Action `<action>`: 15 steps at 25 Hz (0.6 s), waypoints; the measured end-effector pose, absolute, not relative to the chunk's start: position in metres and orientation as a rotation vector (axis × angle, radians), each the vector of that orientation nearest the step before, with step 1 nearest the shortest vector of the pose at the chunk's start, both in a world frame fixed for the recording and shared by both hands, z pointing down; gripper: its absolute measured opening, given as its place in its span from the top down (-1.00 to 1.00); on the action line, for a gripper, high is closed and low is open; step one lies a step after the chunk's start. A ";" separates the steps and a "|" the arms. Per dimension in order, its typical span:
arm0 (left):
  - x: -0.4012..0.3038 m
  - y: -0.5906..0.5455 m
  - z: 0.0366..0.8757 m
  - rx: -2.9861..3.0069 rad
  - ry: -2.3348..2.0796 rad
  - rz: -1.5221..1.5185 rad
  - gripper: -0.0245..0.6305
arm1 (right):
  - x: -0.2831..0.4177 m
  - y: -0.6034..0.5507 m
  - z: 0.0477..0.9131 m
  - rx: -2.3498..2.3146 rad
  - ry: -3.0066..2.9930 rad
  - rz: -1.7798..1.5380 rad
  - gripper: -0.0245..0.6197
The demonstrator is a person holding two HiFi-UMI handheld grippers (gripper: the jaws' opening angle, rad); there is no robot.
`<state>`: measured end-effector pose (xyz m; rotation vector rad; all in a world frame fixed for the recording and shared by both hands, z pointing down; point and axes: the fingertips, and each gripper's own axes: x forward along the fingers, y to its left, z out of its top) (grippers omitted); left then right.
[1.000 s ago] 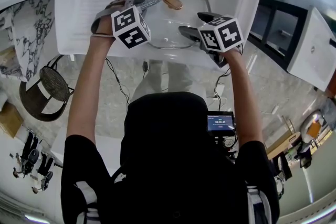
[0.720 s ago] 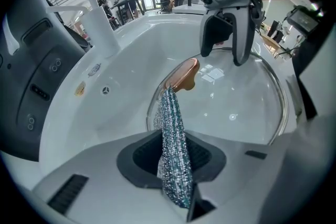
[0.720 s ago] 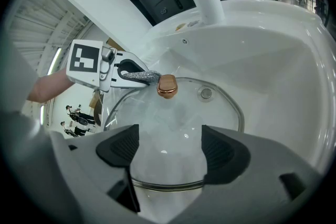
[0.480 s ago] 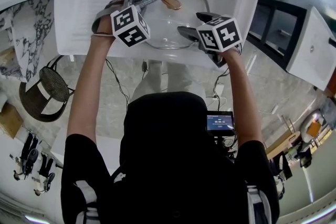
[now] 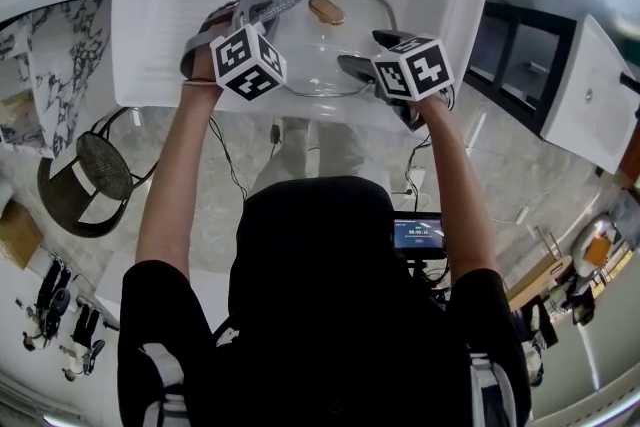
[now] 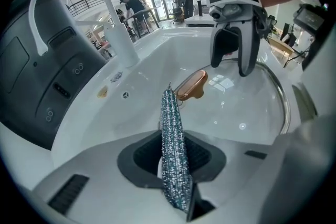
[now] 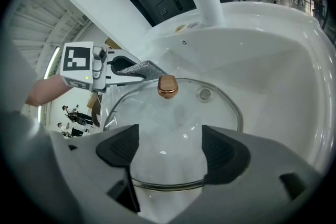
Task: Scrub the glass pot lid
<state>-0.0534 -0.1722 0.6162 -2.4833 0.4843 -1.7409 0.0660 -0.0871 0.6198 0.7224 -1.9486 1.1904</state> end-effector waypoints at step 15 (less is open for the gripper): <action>-0.061 -0.153 0.551 -2.616 0.636 -1.605 0.70 | 0.059 -0.080 0.593 0.697 -1.931 1.039 0.14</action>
